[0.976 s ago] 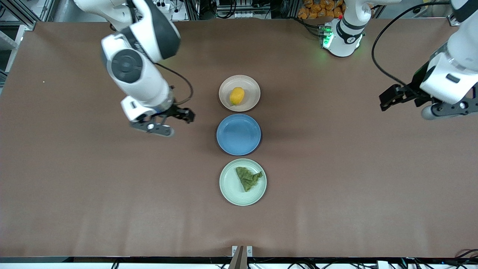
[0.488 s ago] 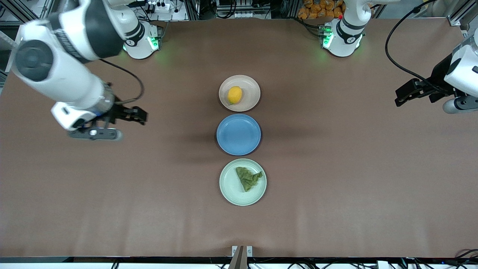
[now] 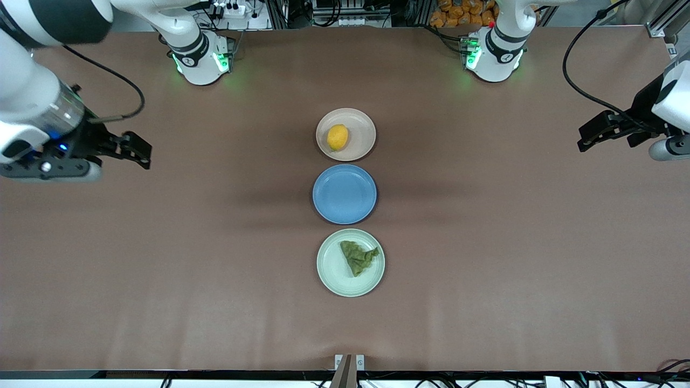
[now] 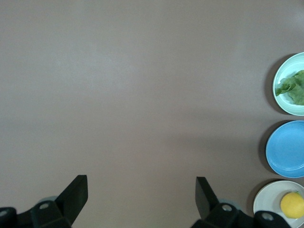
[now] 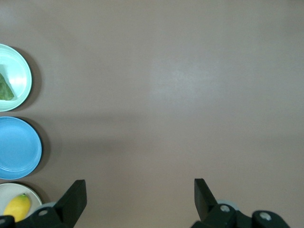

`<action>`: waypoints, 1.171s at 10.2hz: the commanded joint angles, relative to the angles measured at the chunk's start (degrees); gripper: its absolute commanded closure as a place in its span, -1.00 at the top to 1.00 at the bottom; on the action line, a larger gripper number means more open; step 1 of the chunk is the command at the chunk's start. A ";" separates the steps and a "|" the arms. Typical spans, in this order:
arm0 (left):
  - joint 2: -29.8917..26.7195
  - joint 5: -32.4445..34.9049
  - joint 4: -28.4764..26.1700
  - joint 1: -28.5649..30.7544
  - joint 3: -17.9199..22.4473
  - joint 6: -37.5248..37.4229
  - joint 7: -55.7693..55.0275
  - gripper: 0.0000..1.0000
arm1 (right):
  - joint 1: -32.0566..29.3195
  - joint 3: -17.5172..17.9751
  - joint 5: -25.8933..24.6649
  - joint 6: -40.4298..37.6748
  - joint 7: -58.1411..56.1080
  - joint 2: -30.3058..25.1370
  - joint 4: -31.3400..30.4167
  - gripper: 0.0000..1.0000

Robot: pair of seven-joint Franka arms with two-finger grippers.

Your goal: Place lemon and lettuce in plates

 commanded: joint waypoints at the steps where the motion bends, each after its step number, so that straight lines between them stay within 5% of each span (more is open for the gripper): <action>1: -1.77 -0.01 -1.97 0.75 -1.54 0.93 2.76 1.00 | -2.10 1.09 -1.48 1.01 -1.05 -4.71 -4.52 1.00; 12: -0.45 -0.09 -1.09 0.40 -1.46 1.02 2.76 1.00 | -3.86 1.70 -0.78 8.22 -5.36 -9.13 -12.89 1.00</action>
